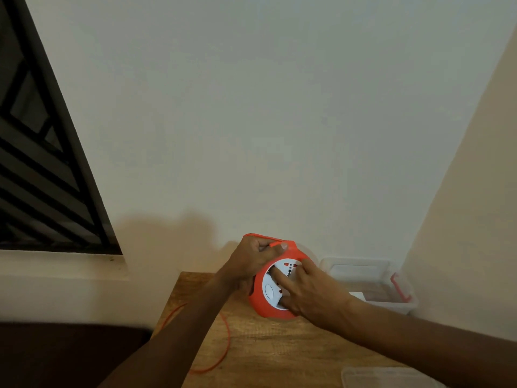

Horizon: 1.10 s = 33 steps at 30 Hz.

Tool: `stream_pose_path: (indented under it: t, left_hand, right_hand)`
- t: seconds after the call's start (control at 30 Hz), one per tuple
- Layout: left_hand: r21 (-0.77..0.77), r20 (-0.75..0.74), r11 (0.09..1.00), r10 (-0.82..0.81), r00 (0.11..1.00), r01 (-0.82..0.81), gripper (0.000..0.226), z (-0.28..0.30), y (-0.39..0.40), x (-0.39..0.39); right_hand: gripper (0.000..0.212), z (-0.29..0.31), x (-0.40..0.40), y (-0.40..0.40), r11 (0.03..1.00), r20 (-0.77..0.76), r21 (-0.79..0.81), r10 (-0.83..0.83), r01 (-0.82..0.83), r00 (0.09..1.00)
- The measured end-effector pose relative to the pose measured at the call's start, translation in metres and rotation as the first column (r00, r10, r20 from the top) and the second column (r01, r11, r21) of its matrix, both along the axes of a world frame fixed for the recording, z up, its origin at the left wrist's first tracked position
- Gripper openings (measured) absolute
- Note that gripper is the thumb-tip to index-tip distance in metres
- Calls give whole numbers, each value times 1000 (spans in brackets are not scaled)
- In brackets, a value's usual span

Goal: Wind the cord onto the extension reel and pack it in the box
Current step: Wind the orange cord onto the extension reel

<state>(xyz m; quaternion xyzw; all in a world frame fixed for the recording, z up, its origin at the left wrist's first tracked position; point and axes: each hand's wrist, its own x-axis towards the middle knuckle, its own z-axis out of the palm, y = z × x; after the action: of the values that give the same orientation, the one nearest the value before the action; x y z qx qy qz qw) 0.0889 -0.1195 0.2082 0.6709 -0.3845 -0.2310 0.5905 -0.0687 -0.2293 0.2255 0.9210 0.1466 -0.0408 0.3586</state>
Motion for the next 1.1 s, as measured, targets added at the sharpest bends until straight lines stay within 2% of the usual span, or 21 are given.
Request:
stream_pose_path:
  t: [0.1,0.2,0.3,0.43,0.6,0.77,0.87,1.0,1.1]
  left_hand:
    - [-12,-33,1000,-23,999,23,27,-1,-2,-2]
    - [-46,-47,998,-37,998,34,21,0,-2,-8]
    - [-34,-20,999,-12,1000,12,20,0,-3,-7]
    - [-3,-61,999,-33,998,33,25,-1,-2,-4]
    - [141,64,981,-147,987,137,28,4,-4,0]
    - [287,187,950,-180,966,122,33,0,-4,4]
    - [298,186,950,-154,970,94,33,0,-4,4]
    - [329,171,941,-144,975,82,36,3,-7,5]
    - [270,136,959,-130,982,90,33,4,-7,6]
  right_hand:
    - [53,1,0,1,998,-4,-55,18,-18,1000]
    - [45,5,-1,1,992,-1,-117,55,-55,998]
    - [36,8,0,2,989,16,-120,84,-81,996]
    - [37,14,5,0,979,1,-125,163,-161,987]
    - [33,20,7,8,956,-45,-132,258,-261,965]
    - [32,18,5,11,944,-36,-113,309,-311,950]
    - [36,17,5,11,937,-45,-128,321,-324,946]
    - [21,18,9,13,928,-34,-195,316,-316,948]
    - [34,13,12,12,931,-39,-208,297,-299,954]
